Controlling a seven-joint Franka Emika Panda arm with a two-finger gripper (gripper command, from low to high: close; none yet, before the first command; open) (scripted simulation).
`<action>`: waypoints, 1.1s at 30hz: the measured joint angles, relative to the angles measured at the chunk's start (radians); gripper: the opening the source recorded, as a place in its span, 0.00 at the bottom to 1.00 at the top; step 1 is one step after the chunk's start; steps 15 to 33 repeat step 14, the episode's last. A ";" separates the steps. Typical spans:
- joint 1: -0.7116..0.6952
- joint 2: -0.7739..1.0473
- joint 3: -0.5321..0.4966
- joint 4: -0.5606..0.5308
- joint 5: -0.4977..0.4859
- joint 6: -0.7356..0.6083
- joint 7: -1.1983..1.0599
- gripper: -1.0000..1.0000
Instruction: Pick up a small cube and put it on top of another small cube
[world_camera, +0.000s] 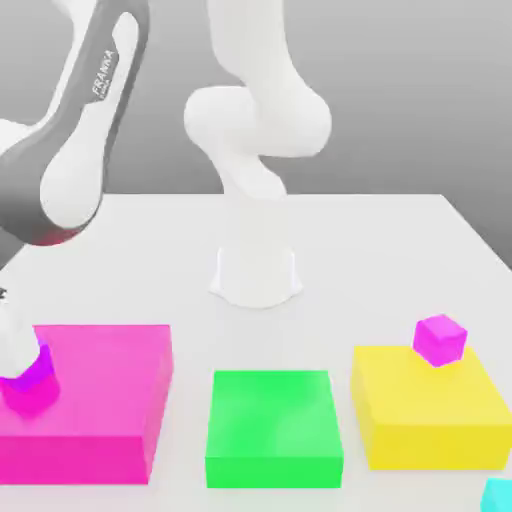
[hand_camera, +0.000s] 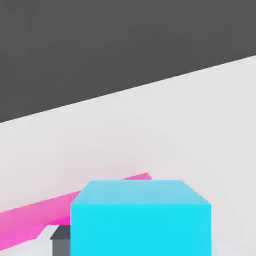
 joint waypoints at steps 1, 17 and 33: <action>-0.006 -0.037 -0.006 -0.028 -0.011 -0.008 -0.023 0.00; -0.053 -0.127 -0.018 -0.235 -0.002 0.107 -0.216 1.00; -0.053 -0.127 -0.018 -0.235 -0.002 0.107 -0.216 1.00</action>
